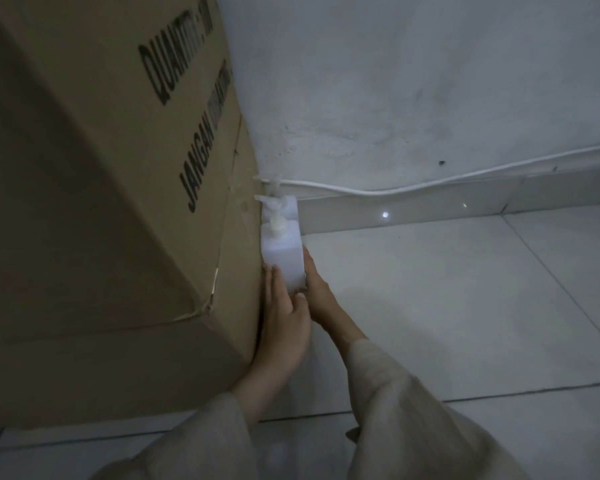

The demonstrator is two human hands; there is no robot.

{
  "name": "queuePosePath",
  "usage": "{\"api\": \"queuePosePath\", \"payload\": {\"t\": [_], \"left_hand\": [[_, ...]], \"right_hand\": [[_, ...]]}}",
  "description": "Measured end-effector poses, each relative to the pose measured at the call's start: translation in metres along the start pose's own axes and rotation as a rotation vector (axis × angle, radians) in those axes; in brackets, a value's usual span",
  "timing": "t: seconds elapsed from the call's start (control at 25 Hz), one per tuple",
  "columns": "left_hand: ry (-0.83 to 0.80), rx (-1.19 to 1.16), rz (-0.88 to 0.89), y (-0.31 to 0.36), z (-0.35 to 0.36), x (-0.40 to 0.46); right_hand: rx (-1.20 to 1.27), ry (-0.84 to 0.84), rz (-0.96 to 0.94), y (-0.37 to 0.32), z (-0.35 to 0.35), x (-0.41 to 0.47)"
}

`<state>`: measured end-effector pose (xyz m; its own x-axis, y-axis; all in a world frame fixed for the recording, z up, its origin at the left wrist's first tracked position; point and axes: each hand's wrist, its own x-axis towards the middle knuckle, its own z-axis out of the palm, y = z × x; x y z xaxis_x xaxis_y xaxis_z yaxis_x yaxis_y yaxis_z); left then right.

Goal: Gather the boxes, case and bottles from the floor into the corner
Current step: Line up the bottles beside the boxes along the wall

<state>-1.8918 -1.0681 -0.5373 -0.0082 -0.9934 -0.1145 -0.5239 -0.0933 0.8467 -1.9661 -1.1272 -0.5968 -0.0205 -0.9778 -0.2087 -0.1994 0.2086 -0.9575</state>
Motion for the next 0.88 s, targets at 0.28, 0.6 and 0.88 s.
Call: {"api": "queuePosePath", "payload": {"t": [0.28, 0.6, 0.88], "left_hand": [[-0.064, -0.039, -0.023, -0.004, 0.011, 0.0], [-0.387, -0.036, 0.244, 0.037, 0.044, -0.035], [-0.53, 0.003, 0.471, 0.1, 0.078, -0.063]], "right_hand": [[-0.373, -0.164, -0.077, 0.002, -0.038, -0.02], [-0.603, 0.024, -0.124, -0.027, -0.18, -0.137], [-1.025, 0.382, -0.191, -0.066, -0.279, -0.275]]}}
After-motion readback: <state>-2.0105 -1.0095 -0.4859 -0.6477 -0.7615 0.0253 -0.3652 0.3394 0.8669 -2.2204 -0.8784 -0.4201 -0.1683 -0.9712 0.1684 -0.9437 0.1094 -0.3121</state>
